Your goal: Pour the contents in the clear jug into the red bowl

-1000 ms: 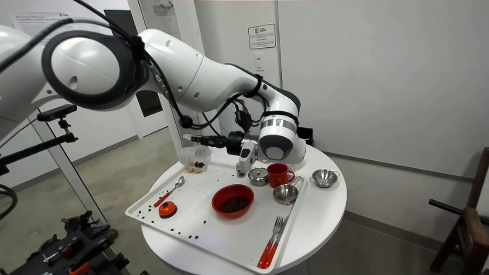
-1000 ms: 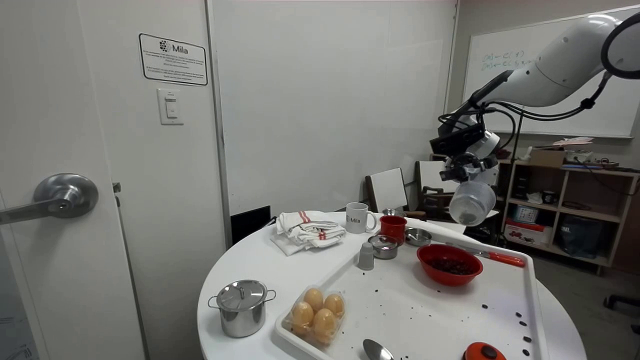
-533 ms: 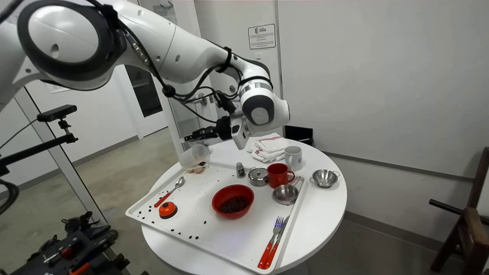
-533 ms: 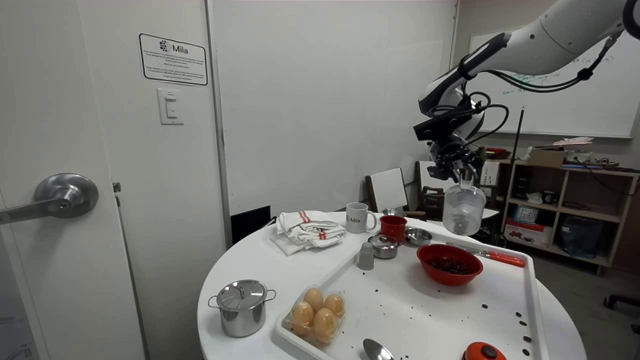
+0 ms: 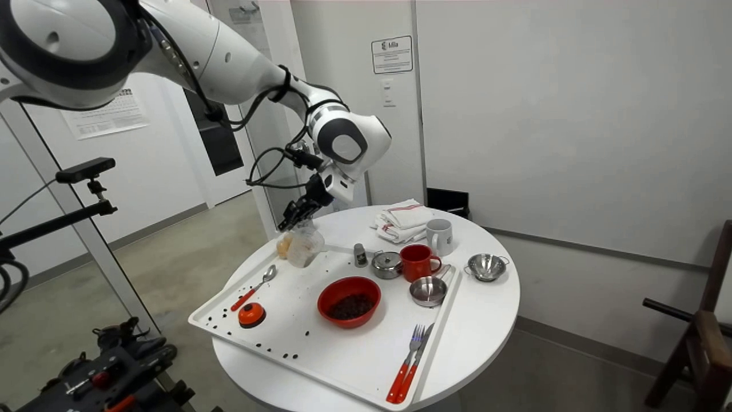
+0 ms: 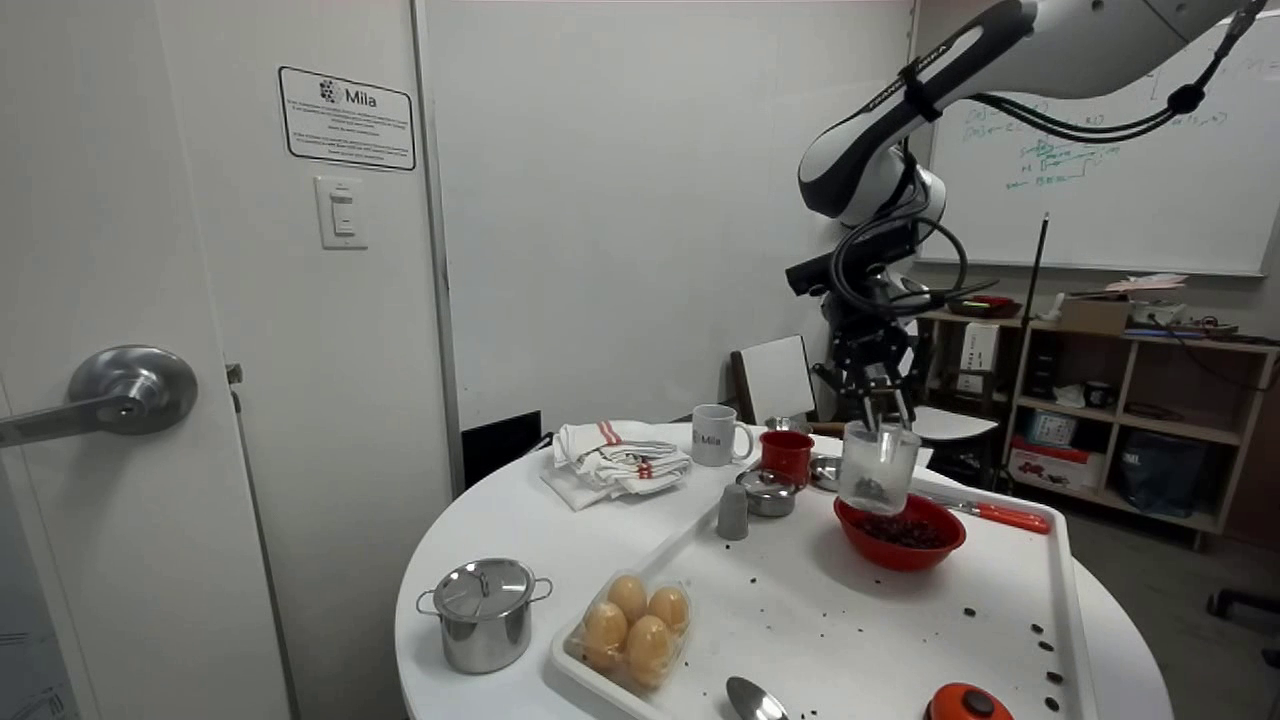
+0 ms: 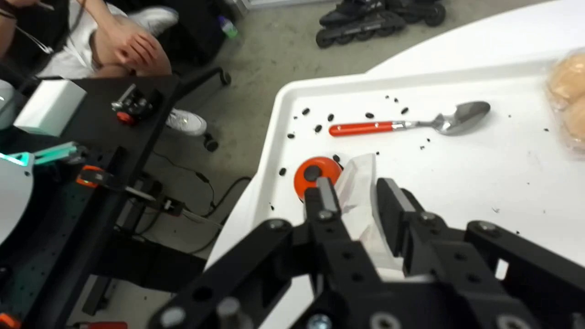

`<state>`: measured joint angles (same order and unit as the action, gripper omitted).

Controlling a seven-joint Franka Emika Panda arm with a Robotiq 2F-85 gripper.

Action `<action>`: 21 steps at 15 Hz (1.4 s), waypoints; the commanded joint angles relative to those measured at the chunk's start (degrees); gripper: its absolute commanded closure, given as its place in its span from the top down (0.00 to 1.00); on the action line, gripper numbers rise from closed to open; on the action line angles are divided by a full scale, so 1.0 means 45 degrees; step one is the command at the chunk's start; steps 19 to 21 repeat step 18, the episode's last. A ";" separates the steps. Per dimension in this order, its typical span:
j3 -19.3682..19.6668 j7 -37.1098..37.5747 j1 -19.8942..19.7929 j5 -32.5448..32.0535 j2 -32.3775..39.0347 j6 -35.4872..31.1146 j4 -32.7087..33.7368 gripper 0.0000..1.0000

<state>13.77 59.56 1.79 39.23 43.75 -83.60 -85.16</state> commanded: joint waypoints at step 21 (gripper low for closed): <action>-0.1202 0.3637 0.0687 -0.4518 -0.0272 -1.0506 -0.3909 0.54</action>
